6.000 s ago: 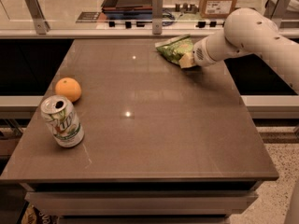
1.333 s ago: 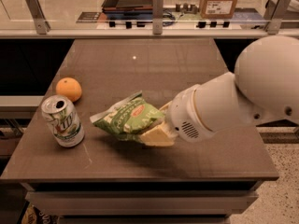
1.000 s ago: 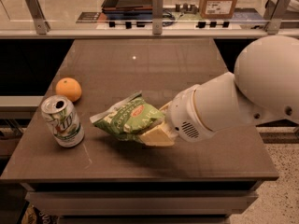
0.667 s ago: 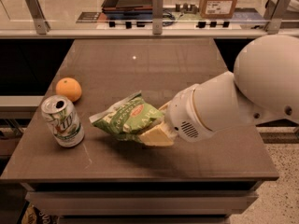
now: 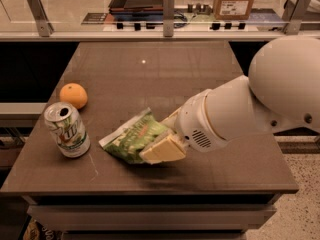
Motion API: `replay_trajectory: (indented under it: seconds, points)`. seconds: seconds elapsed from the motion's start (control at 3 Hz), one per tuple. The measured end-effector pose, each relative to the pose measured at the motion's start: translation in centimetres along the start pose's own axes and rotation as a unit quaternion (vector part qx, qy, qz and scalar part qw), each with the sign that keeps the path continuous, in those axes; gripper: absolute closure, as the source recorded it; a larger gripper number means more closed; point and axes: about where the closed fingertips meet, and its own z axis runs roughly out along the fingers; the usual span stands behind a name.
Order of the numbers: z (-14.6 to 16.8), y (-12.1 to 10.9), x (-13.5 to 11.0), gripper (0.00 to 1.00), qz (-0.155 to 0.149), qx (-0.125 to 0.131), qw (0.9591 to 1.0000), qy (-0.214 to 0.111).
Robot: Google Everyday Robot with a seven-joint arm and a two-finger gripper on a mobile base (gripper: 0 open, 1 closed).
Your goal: Move green jalapeno chip bag near 7up can
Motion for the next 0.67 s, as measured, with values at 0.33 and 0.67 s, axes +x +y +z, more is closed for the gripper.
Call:
replay_trajectory:
  seconds: [0.33,0.67]
  points:
    - [-0.02,0.13,-0.14,0.00,-0.002,0.001,1.0000,0.001]
    - [-0.02,0.13,-0.14,0.00,-0.002,0.001,1.0000,0.001]
